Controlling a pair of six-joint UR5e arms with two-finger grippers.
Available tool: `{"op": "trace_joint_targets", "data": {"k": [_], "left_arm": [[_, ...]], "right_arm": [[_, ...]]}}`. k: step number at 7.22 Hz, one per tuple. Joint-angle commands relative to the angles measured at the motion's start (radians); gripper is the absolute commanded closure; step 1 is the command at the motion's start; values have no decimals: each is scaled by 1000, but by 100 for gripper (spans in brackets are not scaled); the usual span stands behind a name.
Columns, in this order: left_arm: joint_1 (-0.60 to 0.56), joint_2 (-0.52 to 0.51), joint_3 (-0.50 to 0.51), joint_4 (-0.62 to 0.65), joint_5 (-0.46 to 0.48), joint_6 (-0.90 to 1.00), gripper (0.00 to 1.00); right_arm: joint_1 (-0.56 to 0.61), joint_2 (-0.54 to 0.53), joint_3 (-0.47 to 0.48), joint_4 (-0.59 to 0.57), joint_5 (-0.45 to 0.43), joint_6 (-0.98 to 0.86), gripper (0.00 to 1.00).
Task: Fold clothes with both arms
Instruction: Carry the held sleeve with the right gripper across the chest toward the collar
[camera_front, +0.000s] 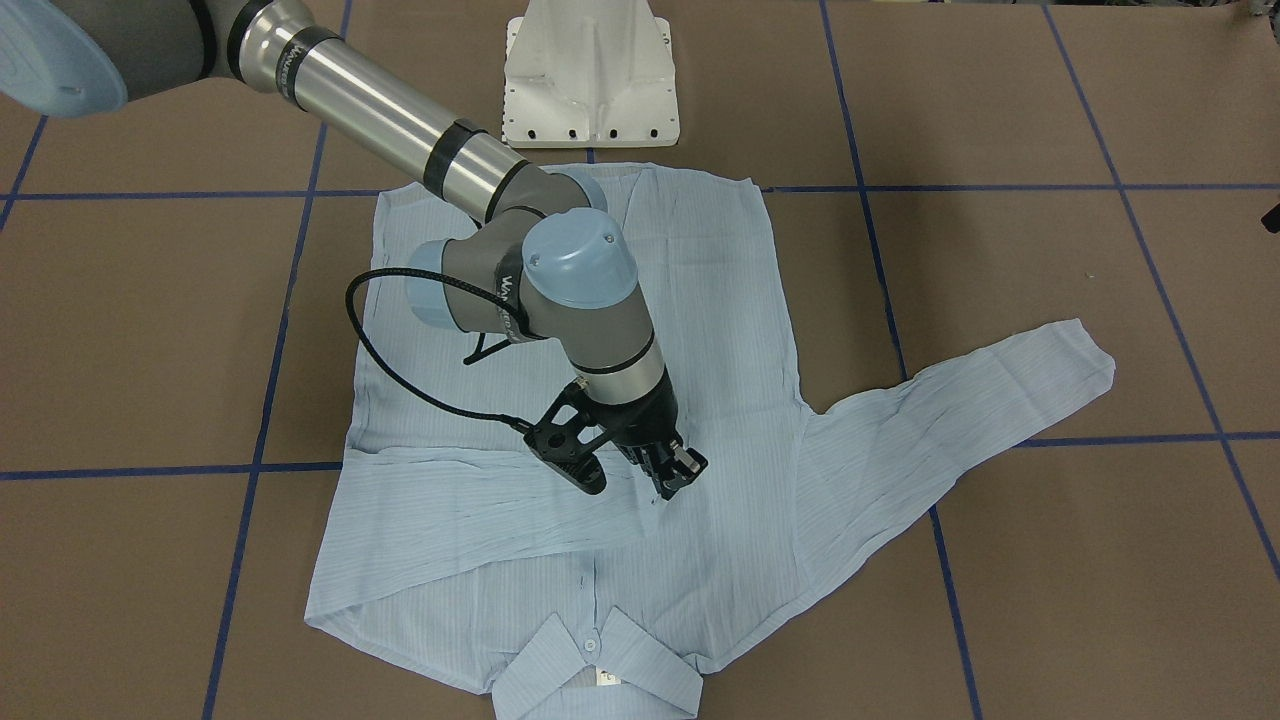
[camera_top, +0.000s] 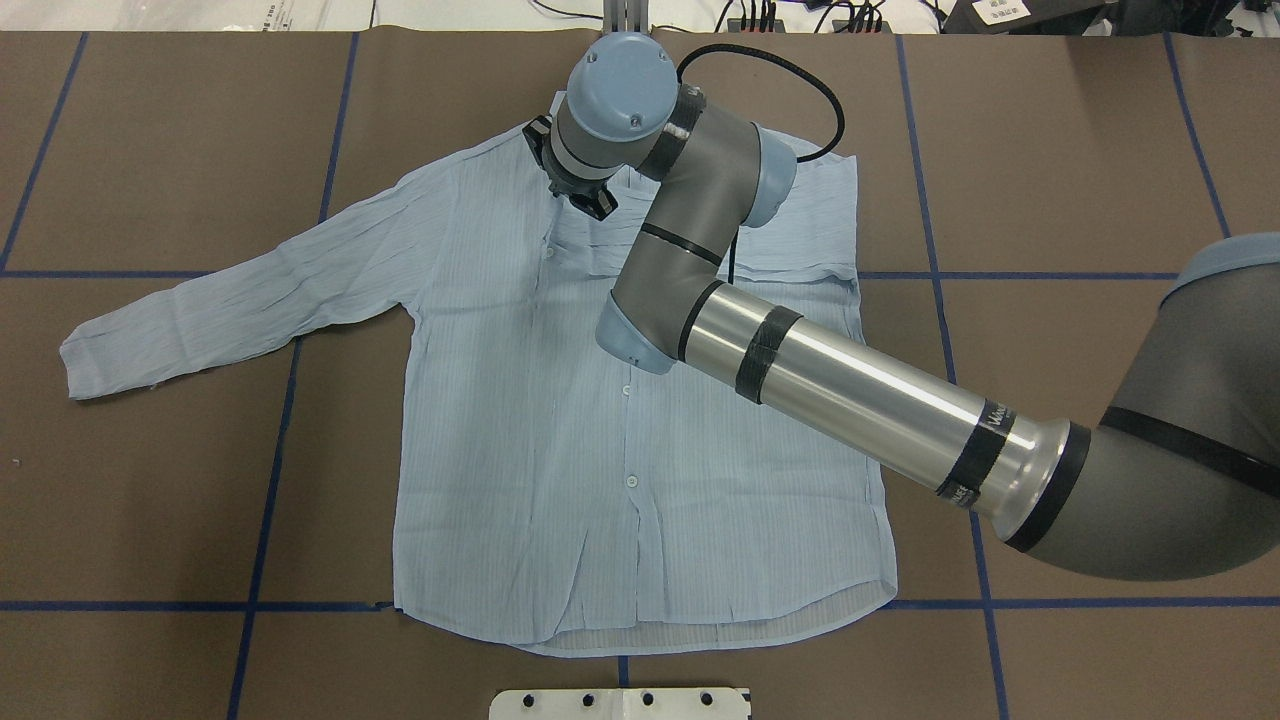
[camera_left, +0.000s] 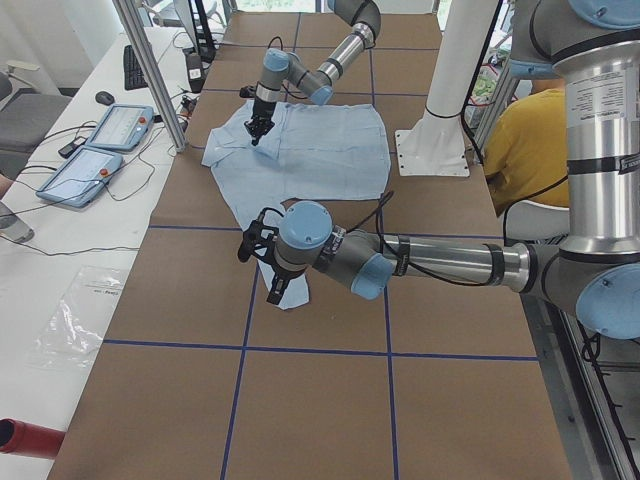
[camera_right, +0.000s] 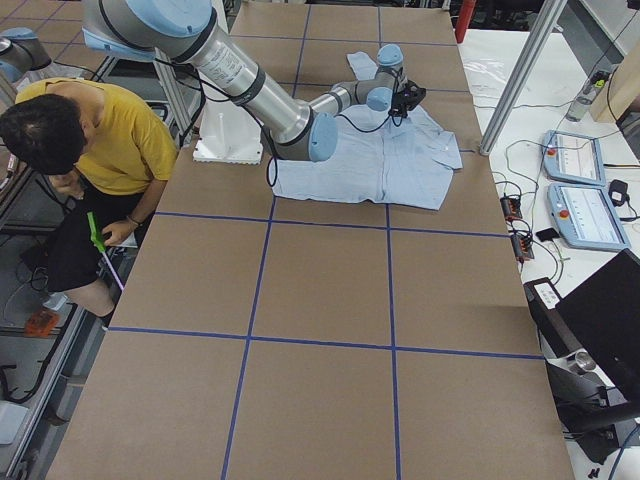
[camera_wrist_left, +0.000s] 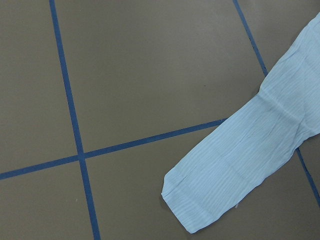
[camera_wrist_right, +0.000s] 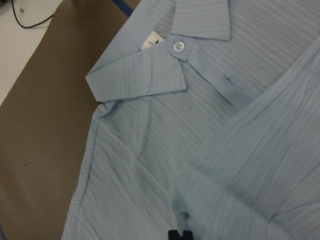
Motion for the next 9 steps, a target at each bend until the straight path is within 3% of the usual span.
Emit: {"op": "trace_joint_targets", "data": {"k": [1,2,3,4,5,7,9], "left_arm": [[3,-1,0,1,0,-5,0],[9,-6,3,11,1,-14,0],[41,-14,3,2,0,-149,0],[93,-18,0,-18,3,-255,0],[158,-20,6,-48,24,-321,0],[249,-25,27,-108,134,-450,0],[285,-79,188,-243,138,-483,1]], "right_arm": [[-26,32,-39,25,-62,32,100],[-32,32,-41,25,-73,32,100],[-43,32,-43,25,-75,30,83],[-61,32,-43,25,-110,32,14],[-89,33,-43,41,-142,32,2],[-111,41,-41,71,-147,56,1],[-118,49,-35,70,-147,63,1]]}}
